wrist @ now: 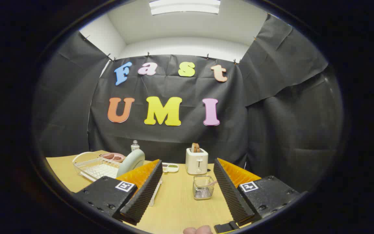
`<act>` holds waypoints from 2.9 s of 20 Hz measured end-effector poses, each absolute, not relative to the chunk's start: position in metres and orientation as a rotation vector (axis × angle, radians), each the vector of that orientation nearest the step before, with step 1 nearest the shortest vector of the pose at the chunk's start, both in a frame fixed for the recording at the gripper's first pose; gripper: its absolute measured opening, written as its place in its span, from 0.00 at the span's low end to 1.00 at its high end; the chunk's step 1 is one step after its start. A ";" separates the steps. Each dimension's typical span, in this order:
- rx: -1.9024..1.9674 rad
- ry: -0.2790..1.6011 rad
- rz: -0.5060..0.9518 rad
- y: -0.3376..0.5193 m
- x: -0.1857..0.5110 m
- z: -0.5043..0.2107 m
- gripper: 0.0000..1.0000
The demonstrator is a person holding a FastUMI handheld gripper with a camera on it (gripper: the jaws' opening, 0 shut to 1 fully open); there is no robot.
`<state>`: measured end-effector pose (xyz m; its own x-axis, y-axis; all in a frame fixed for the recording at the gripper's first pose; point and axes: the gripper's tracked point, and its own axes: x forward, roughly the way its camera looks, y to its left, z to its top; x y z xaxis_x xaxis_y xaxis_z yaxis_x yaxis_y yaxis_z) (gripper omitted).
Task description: Take the plate from the dish rack, then take the spoon from the basket and place it into the plate.
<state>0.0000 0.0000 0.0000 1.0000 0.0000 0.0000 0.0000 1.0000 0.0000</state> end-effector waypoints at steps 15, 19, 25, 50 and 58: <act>0.012 0.011 -0.002 0.000 -0.002 -0.003 1.00; 0.018 0.004 0.001 0.002 0.000 0.000 1.00; 0.051 0.050 0.013 0.007 0.015 0.007 1.00; -0.022 0.782 0.255 0.185 0.186 0.050 1.00; 0.018 1.009 0.193 0.205 0.214 -0.023 1.00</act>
